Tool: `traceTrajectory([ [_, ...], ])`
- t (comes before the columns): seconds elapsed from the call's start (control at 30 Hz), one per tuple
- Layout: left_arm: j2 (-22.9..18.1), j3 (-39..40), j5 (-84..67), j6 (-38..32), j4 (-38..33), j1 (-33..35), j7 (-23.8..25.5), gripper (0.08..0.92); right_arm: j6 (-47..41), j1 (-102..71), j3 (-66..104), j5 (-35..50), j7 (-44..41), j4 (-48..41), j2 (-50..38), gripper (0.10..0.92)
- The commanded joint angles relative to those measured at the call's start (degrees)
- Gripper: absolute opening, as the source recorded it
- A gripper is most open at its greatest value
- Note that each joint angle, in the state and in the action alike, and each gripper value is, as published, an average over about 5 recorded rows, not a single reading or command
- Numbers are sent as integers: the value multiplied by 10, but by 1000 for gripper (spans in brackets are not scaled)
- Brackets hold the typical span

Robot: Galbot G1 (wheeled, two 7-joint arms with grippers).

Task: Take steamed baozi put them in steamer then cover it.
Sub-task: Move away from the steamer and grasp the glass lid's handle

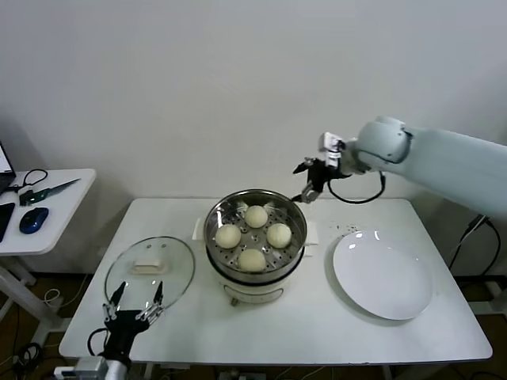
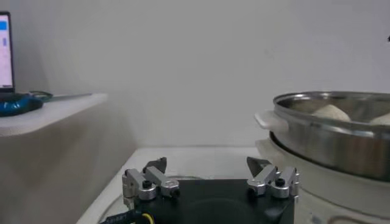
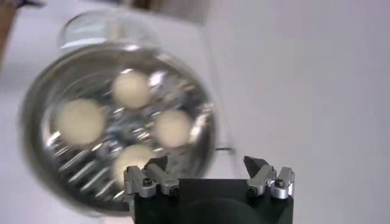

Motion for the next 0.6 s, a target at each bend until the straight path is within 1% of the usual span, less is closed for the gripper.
traceTrajectory([
  [0.03, 4, -2, -3, 12, 0, -23, -24, 823, 62, -609, 677, -93, 153, 96, -227, 823],
  [0.1, 9, -2, 16, 8, 3, -33, -25, 823, 74, -790, 860, -105, 157, 112, -219, 823],
  [0.17, 17, 1, 37, 16, 2, -38, -29, 823, 91, -947, 1015, -113, 157, 128, -192, 823],
  [0.23, 27, 3, 45, 25, -2, -41, -31, 823, 120, -1076, 1133, -122, 155, 143, -145, 823],
  [0.3, 34, 2, 50, 24, -2, -44, -27, 823, 158, -1166, 1210, -133, 153, 155, -91, 823],
  [0.43, 40, 0, 60, 8, 10, -57, -31, 823, 237, -1269, 1268, -149, 154, 171, 24, 823],
  [0.6, 46, 10, 60, -11, 20, -59, -53, 823, 321, -1315, 1256, -166, 163, 172, 128, 823],
])
